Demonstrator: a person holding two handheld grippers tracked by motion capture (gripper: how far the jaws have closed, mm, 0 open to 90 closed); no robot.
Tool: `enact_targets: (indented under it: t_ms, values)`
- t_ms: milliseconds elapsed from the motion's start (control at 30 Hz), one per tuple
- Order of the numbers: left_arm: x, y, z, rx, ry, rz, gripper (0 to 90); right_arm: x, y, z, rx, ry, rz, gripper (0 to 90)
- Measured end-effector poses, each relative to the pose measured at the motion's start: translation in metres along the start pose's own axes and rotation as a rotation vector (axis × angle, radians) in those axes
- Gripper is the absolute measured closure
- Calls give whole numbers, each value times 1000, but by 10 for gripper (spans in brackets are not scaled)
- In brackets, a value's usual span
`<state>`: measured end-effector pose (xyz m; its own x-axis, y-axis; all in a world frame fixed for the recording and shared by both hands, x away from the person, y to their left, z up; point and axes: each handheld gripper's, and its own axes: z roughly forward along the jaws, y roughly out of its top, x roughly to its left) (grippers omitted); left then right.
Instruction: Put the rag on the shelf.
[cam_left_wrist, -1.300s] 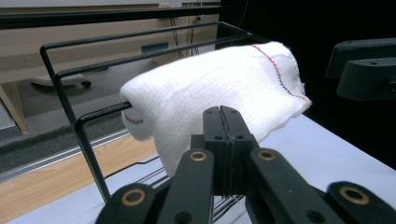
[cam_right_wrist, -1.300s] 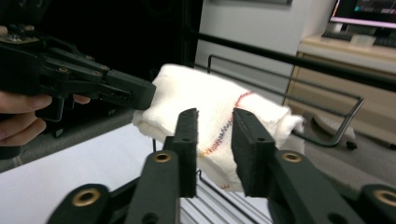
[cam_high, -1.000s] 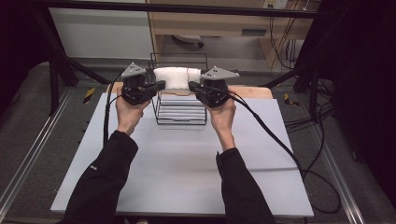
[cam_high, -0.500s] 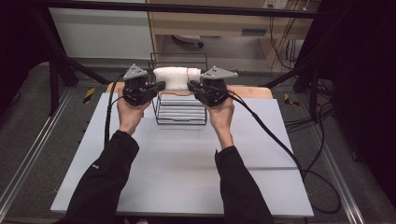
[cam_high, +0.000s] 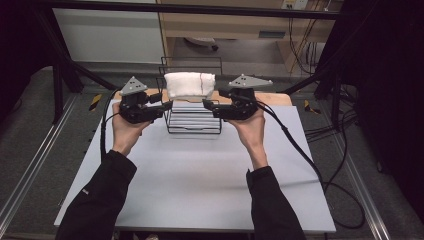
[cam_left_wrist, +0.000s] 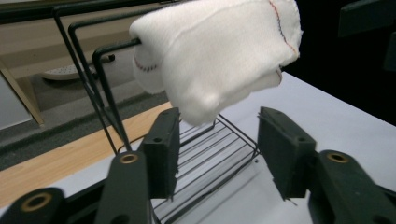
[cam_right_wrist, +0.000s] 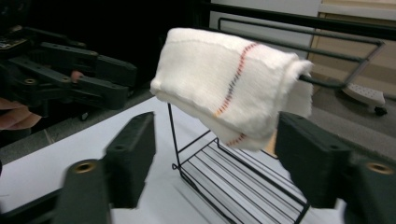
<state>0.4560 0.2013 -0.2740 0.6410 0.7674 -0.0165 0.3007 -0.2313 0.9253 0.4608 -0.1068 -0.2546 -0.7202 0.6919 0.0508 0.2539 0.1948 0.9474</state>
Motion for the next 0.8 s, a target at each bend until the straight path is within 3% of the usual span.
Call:
enact_targets:
  t_ms: [167,433,800]
  values:
    - [3,-21,-4,31,-8,-9,321,-8,-14,-10,26,16,19,129]
    - [8,-58,-10,103,-15,-17,134,-19,-45,-25,62,26,26,37]
    - [8,-102,-22,150,-28,-8,70,-32,-93,-48,93,27,60,3]
